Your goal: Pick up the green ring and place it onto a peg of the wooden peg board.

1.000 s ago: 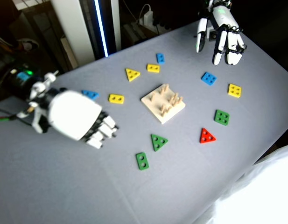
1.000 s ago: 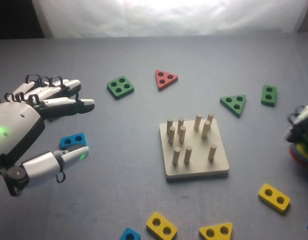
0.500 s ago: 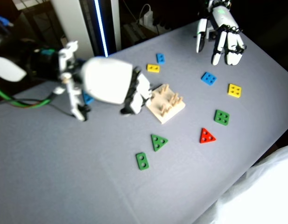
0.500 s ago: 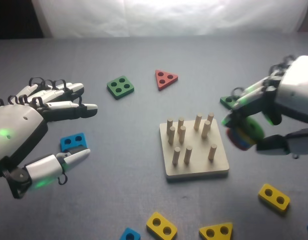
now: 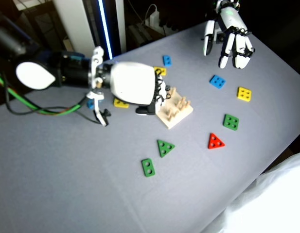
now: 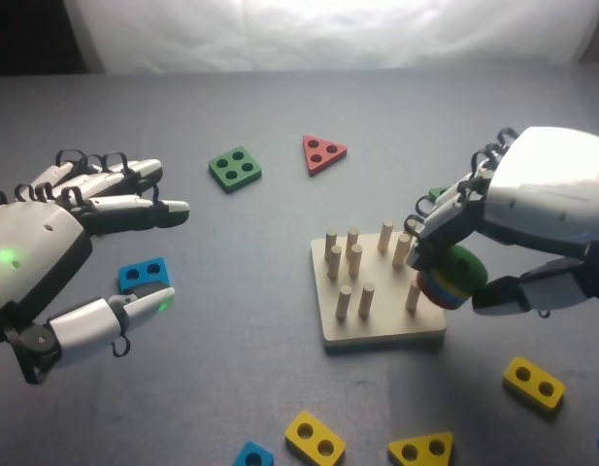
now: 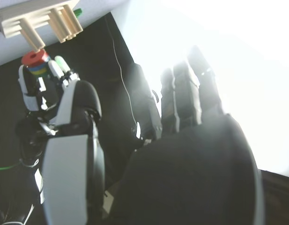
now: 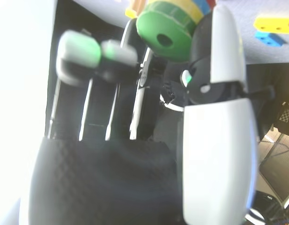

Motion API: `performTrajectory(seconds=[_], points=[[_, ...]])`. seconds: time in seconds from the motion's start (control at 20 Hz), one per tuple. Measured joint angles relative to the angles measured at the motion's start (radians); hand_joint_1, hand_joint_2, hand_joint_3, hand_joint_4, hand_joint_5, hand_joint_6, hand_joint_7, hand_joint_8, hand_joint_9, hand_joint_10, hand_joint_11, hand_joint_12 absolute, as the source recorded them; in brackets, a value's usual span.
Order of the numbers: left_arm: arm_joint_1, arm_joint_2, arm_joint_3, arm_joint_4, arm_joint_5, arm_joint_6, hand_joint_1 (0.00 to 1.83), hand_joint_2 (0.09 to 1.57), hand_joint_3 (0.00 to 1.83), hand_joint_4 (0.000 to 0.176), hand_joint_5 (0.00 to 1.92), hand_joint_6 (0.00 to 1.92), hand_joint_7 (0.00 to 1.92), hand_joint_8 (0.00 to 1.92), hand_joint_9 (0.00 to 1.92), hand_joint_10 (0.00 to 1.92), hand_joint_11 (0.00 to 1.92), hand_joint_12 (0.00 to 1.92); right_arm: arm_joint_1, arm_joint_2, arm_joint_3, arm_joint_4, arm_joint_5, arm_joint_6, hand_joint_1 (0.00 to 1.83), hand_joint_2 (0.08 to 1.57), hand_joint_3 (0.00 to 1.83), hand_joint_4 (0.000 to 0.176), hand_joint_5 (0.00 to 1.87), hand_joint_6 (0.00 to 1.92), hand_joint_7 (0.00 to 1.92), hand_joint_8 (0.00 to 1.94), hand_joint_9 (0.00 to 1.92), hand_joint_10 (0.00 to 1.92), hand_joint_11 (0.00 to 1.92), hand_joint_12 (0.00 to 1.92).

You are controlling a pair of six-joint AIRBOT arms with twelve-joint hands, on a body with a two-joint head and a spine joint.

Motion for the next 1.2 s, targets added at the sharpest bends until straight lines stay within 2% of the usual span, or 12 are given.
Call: performTrajectory(seconds=[0.2, 0.4, 0.45, 0.6, 0.65, 0.85, 0.95, 1.0, 1.05, 1.1, 1.15, 1.2], points=[[0.000, 0.000, 0.000, 0.002, 0.000, 0.000, 0.85, 1.20, 0.00, 0.000, 0.68, 0.00, 0.27, 0.00, 0.24, 0.00, 0.00, 0.80, 0.010, -0.011, 0.012, -0.004, -0.006, 0.001, 1.27, 1.11, 0.00, 0.000, 1.05, 0.61, 0.98, 1.25, 1.11, 1.69, 1.17, 1.89], [0.000, 0.000, 0.002, 0.002, -0.001, -0.004, 0.83, 1.20, 0.00, 0.000, 0.65, 0.00, 0.27, 0.00, 0.24, 0.00, 0.00, 0.84, 0.039, -0.033, 0.027, -0.040, -0.026, 0.004, 1.26, 1.06, 0.00, 0.000, 1.06, 0.95, 1.20, 0.55, 1.25, 1.01, 1.18, 1.44], [0.000, 0.000, 0.002, 0.002, -0.001, -0.004, 0.85, 1.19, 0.00, 0.000, 0.66, 0.00, 0.27, 0.00, 0.25, 0.00, 0.00, 0.84, 0.043, -0.038, 0.029, -0.045, -0.033, 0.005, 1.27, 1.05, 0.00, 0.000, 1.08, 0.92, 1.20, 0.55, 1.27, 0.92, 1.18, 1.39], [0.000, 0.000, 0.004, 0.004, 0.000, -0.008, 0.87, 1.18, 0.00, 0.000, 0.67, 0.00, 0.27, 0.00, 0.24, 0.00, 0.00, 0.82, 0.053, -0.060, 0.031, -0.087, -0.053, 0.008, 1.28, 1.06, 0.00, 0.000, 1.13, 0.60, 1.09, 1.02, 1.19, 1.16, 1.14, 1.52], [0.000, 0.000, 0.004, 0.002, 0.000, -0.011, 0.87, 1.18, 0.00, 0.000, 0.67, 0.00, 0.27, 0.00, 0.24, 0.00, 0.00, 0.82, 0.053, -0.060, 0.031, -0.092, -0.054, 0.011, 1.28, 1.10, 0.00, 0.000, 1.10, 0.57, 0.98, 1.26, 1.13, 1.49, 1.14, 1.71], [0.000, 0.000, 0.006, 0.003, 0.000, -0.012, 0.83, 1.19, 0.00, 0.000, 0.66, 0.00, 0.28, 0.00, 0.24, 0.00, 0.00, 0.83, 0.053, -0.060, 0.032, -0.093, -0.057, 0.020, 1.28, 1.08, 0.00, 0.000, 1.08, 0.73, 1.03, 1.01, 1.10, 1.22, 1.10, 1.53], [0.000, 0.000, 0.006, 0.003, 0.000, -0.012, 0.84, 1.19, 0.00, 0.000, 0.66, 0.00, 0.28, 0.00, 0.25, 0.00, 0.00, 0.84, 0.053, -0.060, 0.032, -0.100, -0.057, 0.023, 1.26, 1.08, 0.00, 0.000, 1.05, 0.77, 1.08, 0.96, 1.19, 1.39, 1.20, 1.64], [0.000, 0.000, 0.006, 0.003, 0.000, -0.012, 0.81, 1.20, 0.00, 0.000, 0.66, 0.00, 0.27, 0.00, 0.24, 0.00, 0.00, 0.84, 0.053, -0.060, 0.032, -0.103, -0.057, 0.023, 1.26, 1.11, 0.00, 0.000, 0.92, 0.93, 1.08, 0.98, 1.17, 1.09, 1.10, 1.50], [0.000, 0.000, 0.006, 0.003, 0.000, -0.012, 0.83, 1.20, 0.00, 0.000, 0.66, 0.00, 0.28, 0.00, 0.24, 0.00, 0.00, 0.84, 0.053, -0.060, 0.029, -0.105, -0.058, 0.023, 1.44, 1.10, 0.00, 0.000, 0.73, 0.38, 0.92, 0.97, 1.04, 1.17, 0.93, 1.45], [0.000, 0.000, 0.006, 0.003, 0.000, -0.012, 0.83, 1.20, 0.00, 0.000, 0.66, 0.00, 0.28, 0.00, 0.25, 0.00, 0.00, 0.86, 0.053, -0.060, 0.027, -0.111, -0.058, 0.021, 1.37, 1.12, 0.00, 0.000, 0.69, 0.12, 0.92, 1.07, 0.85, 1.04, 0.78, 1.43], [0.000, 0.000, 0.006, 0.003, 0.000, -0.012, 0.84, 1.20, 0.00, 0.000, 0.66, 0.00, 0.27, 0.00, 0.23, 0.00, 0.00, 0.83, 0.053, -0.059, 0.025, -0.111, -0.059, 0.021, 1.27, 1.05, 0.00, 0.016, 0.56, 0.02, 0.65, 0.46, 0.69, 0.69, 0.52, 1.18], [0.002, 0.000, 0.006, 0.003, 0.000, -0.013, 0.84, 1.20, 0.00, 0.000, 0.67, 0.00, 0.27, 0.00, 0.23, 0.00, 0.00, 0.82, 0.053, -0.059, 0.023, -0.112, -0.063, 0.021, 1.23, 1.03, 0.00, 0.052, 0.48, 0.00, 0.56, 0.16, 0.60, 0.43, 0.38, 1.02]])
